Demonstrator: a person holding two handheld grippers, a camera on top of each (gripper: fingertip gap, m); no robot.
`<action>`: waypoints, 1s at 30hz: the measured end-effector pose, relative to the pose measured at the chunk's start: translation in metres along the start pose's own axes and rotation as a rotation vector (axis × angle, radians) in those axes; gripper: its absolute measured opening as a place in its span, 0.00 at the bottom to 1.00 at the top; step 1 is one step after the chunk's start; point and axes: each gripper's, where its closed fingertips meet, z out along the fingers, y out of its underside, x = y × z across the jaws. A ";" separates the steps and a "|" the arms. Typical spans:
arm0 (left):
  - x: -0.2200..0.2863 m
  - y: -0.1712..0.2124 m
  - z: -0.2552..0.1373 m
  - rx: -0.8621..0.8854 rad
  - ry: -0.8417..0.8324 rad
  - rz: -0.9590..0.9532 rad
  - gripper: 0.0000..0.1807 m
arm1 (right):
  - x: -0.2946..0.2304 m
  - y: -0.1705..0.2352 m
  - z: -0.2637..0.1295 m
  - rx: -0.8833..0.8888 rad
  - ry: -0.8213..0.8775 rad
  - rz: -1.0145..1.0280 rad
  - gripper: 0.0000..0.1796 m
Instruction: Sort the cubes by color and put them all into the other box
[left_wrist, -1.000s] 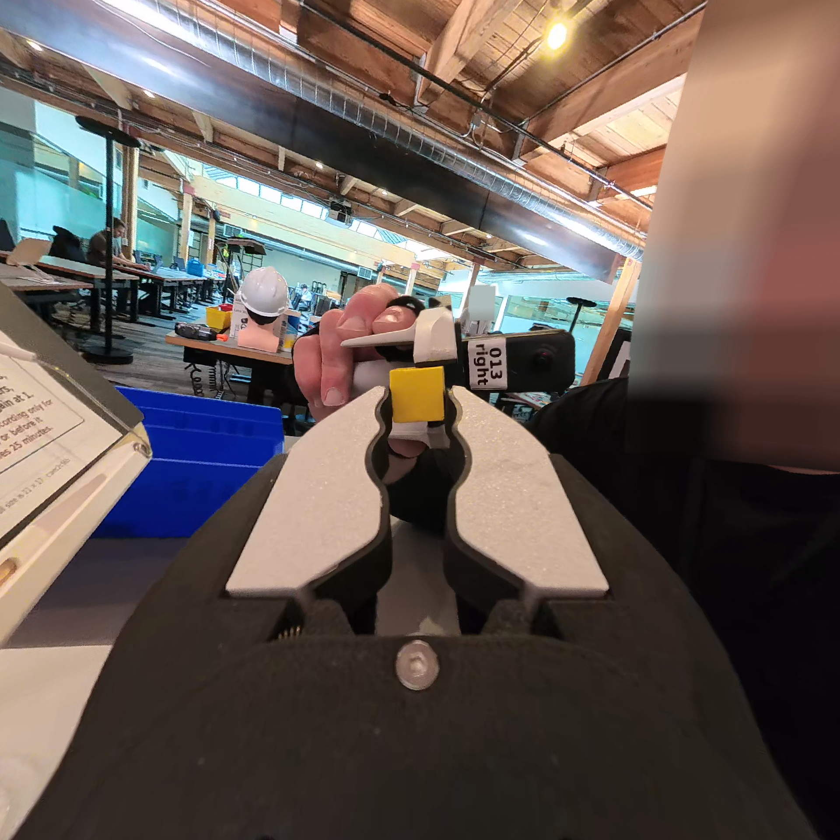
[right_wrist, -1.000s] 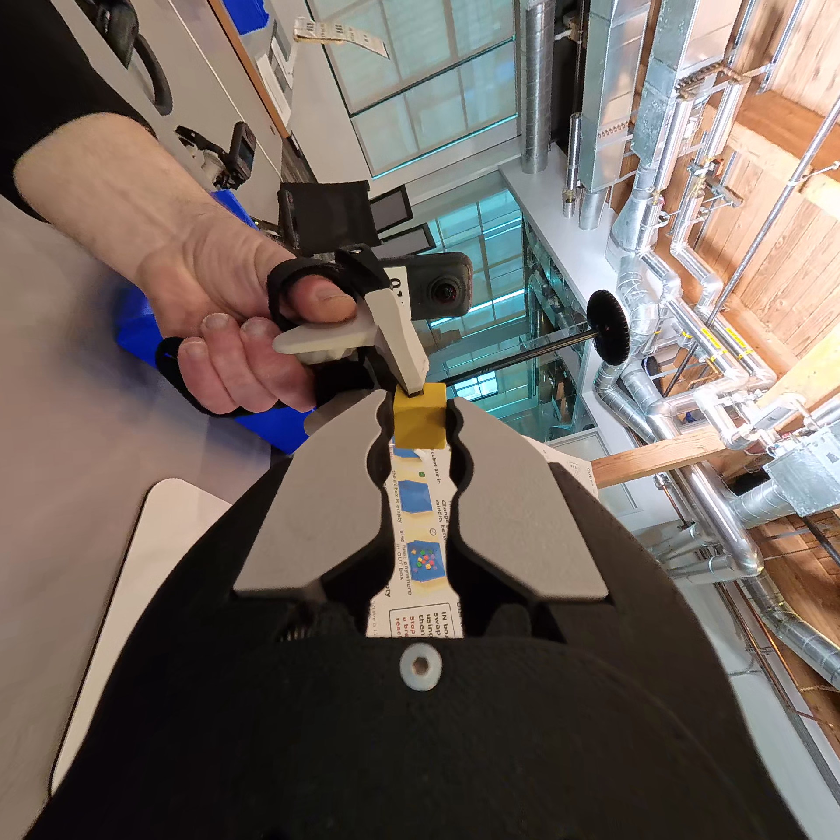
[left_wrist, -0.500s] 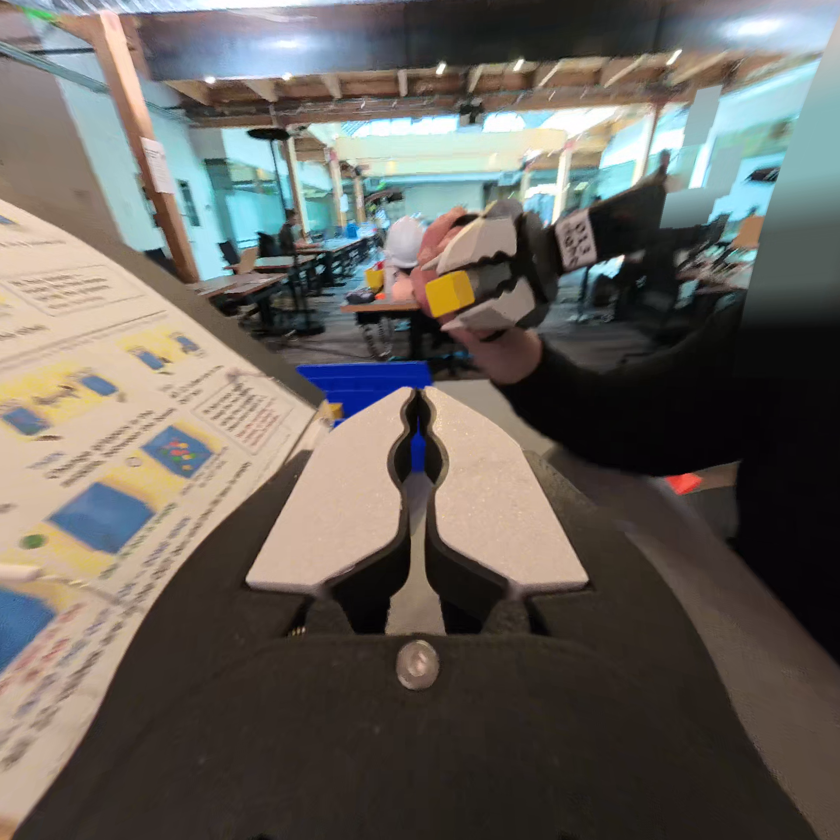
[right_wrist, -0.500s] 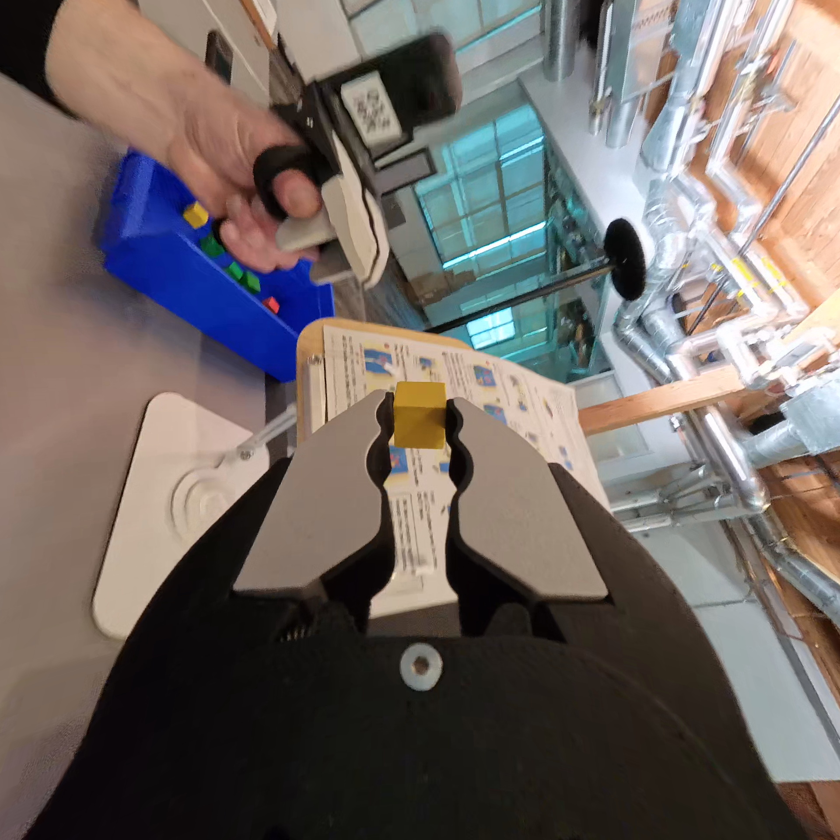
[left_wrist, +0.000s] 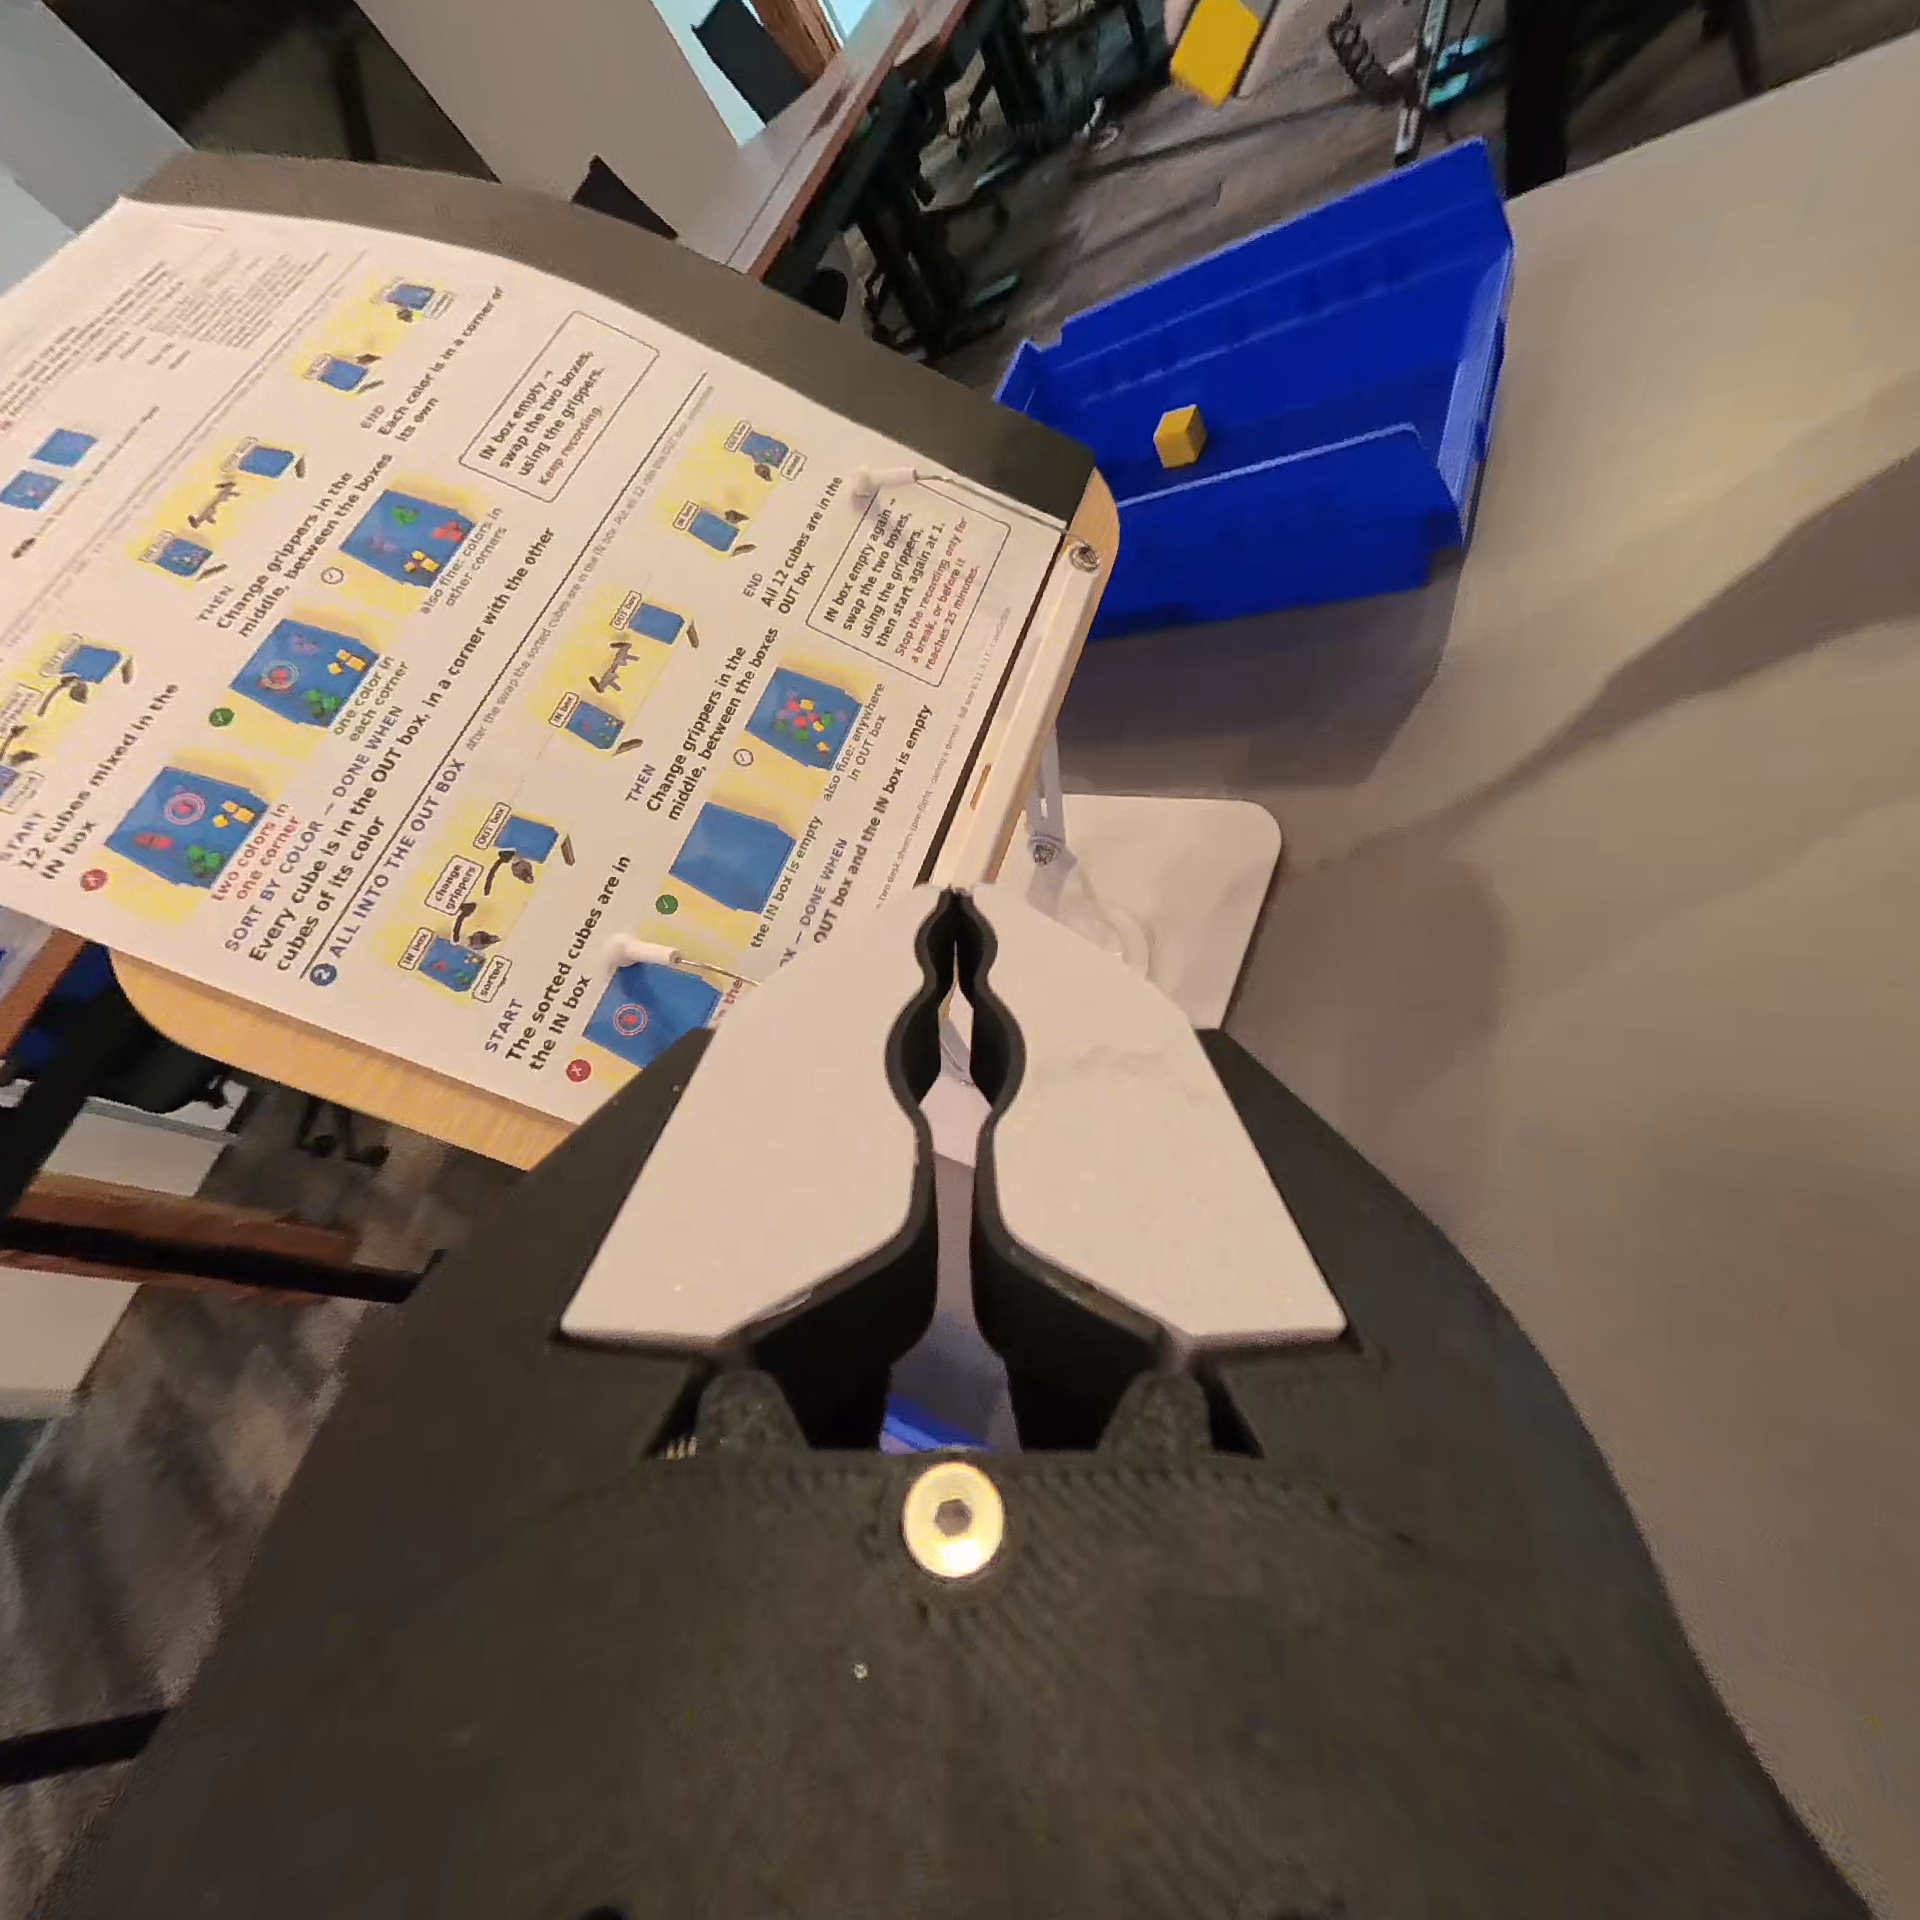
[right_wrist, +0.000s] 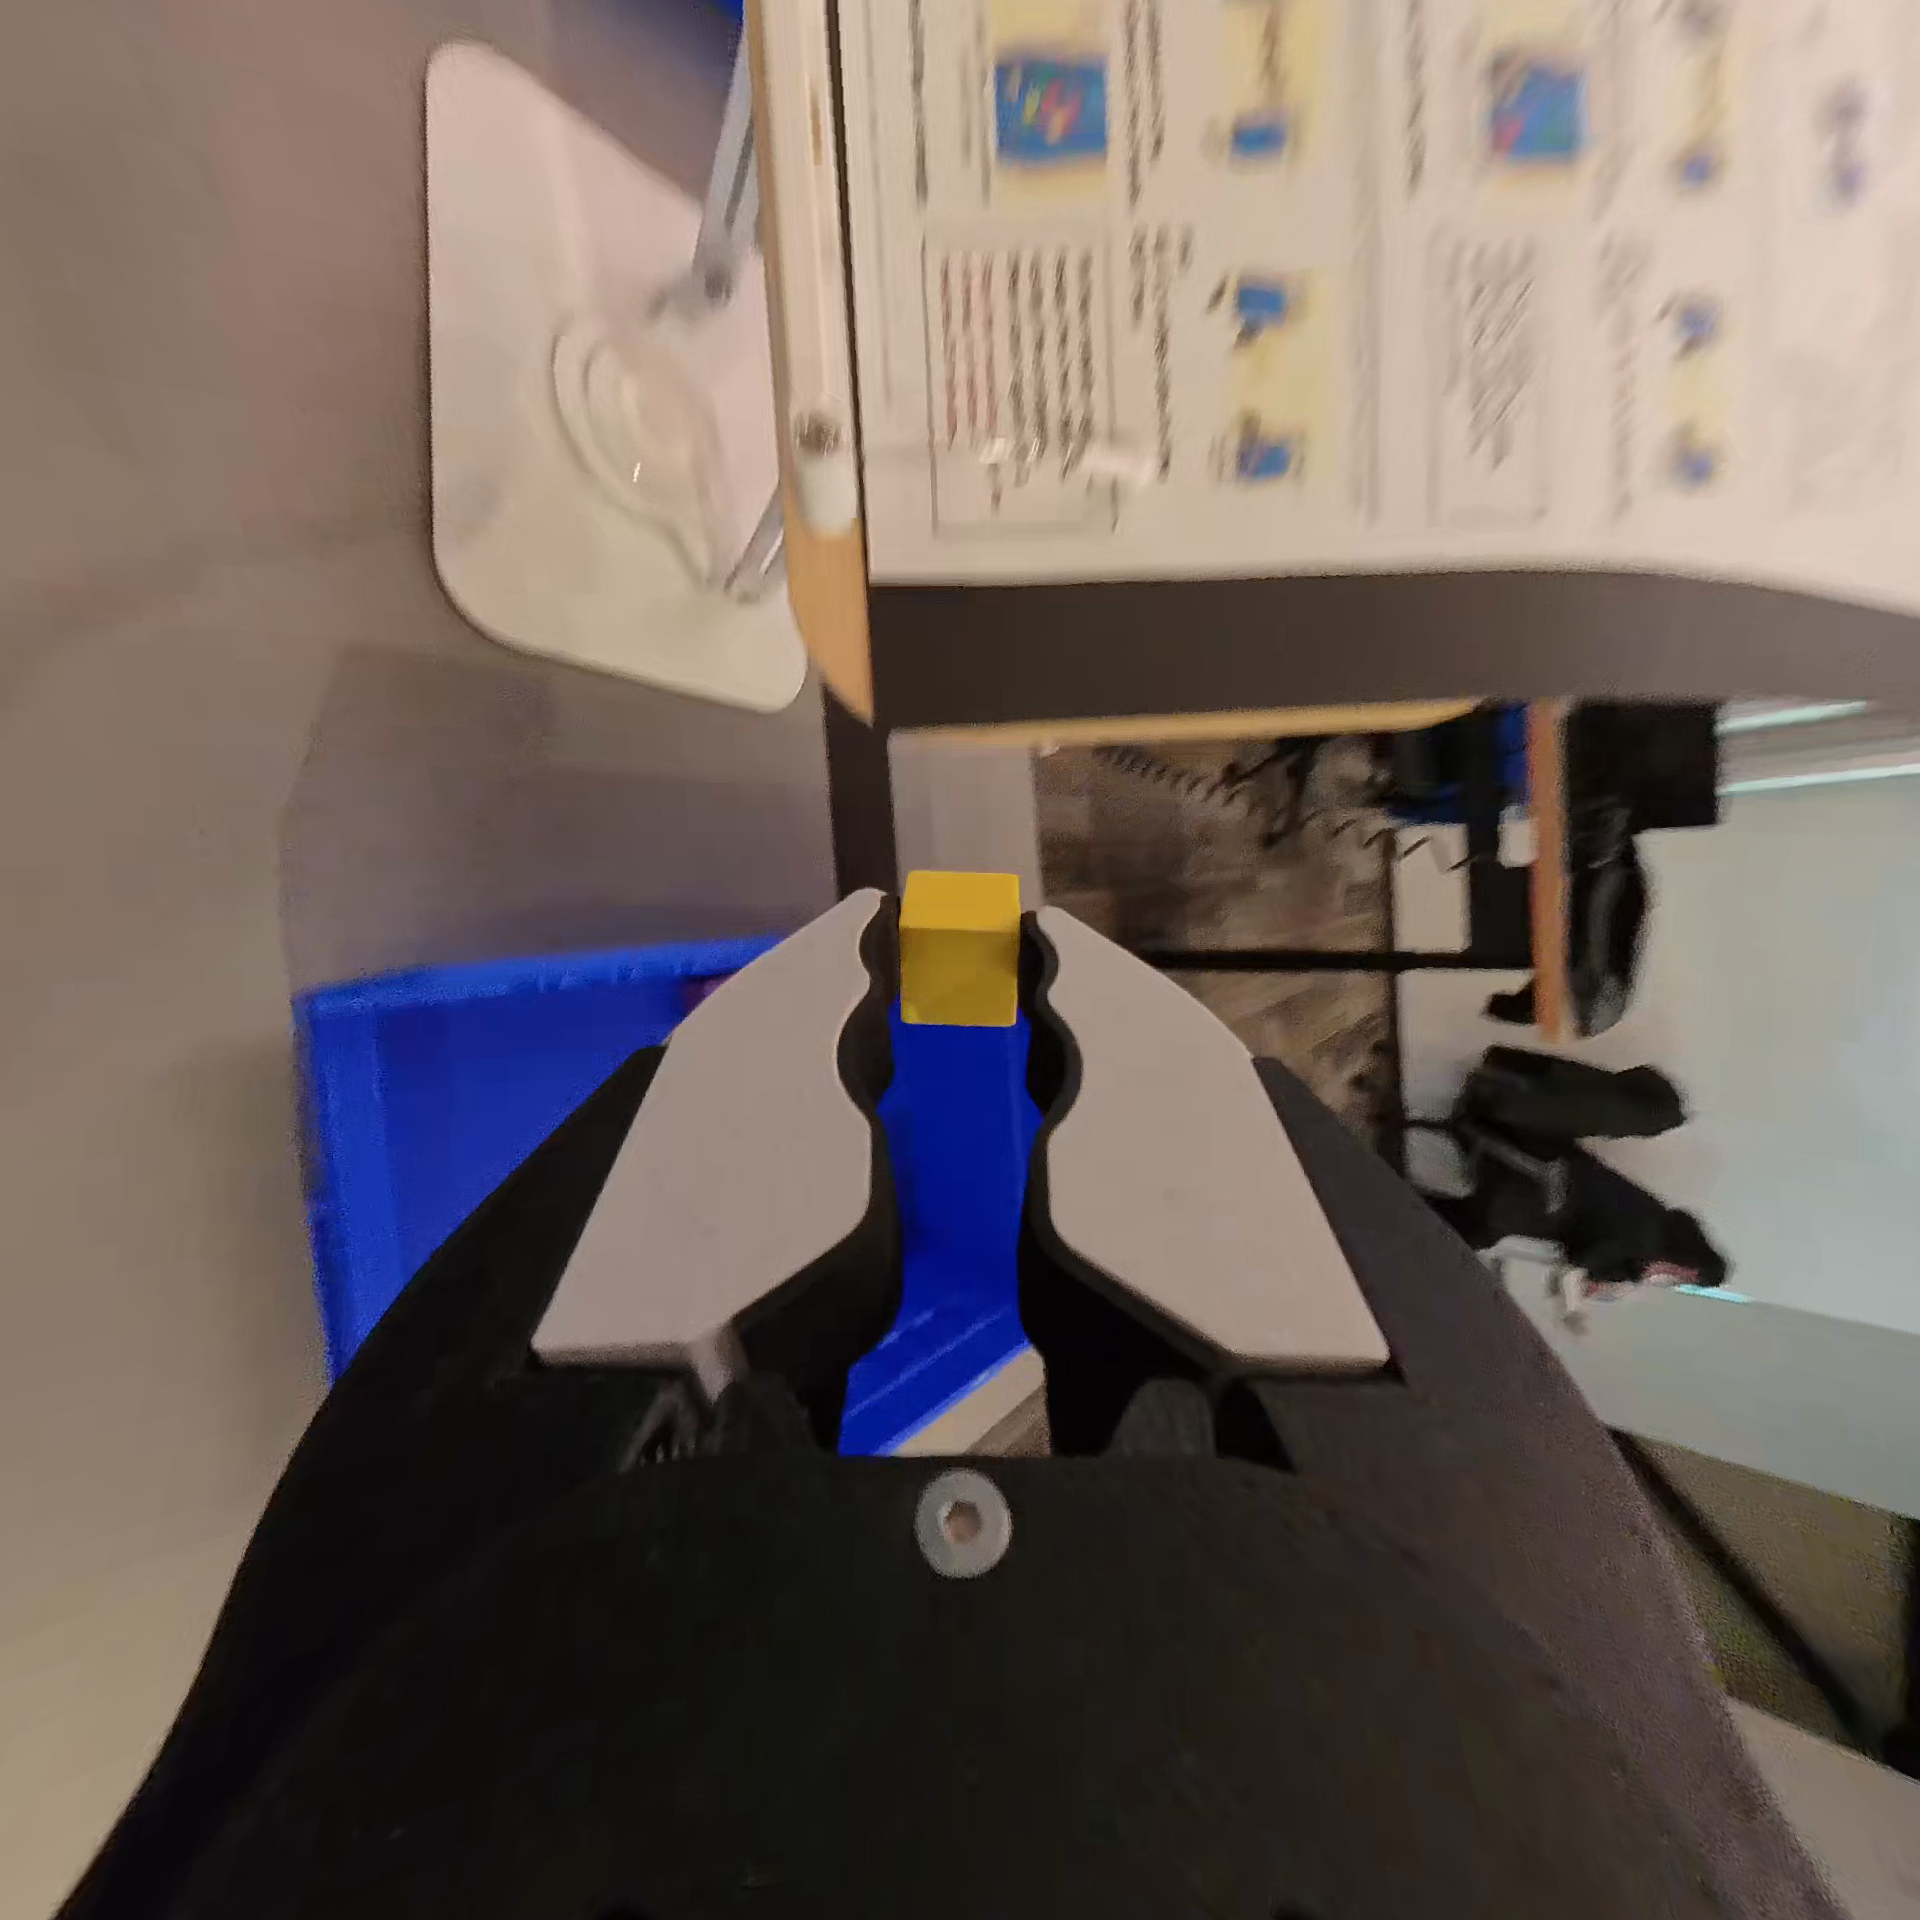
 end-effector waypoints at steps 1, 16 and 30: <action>0.001 0.001 0.000 -0.016 -0.001 0.011 0.00 | -0.004 0.014 0.003 -0.038 -0.051 0.024 0.12; -0.013 0.042 0.001 -0.258 -0.080 0.096 0.00 | -0.053 0.153 0.050 -0.399 -0.448 0.171 0.12; -0.014 0.050 0.001 -0.303 -0.085 0.105 0.00 | -0.068 0.175 0.063 -0.451 -0.524 0.190 0.12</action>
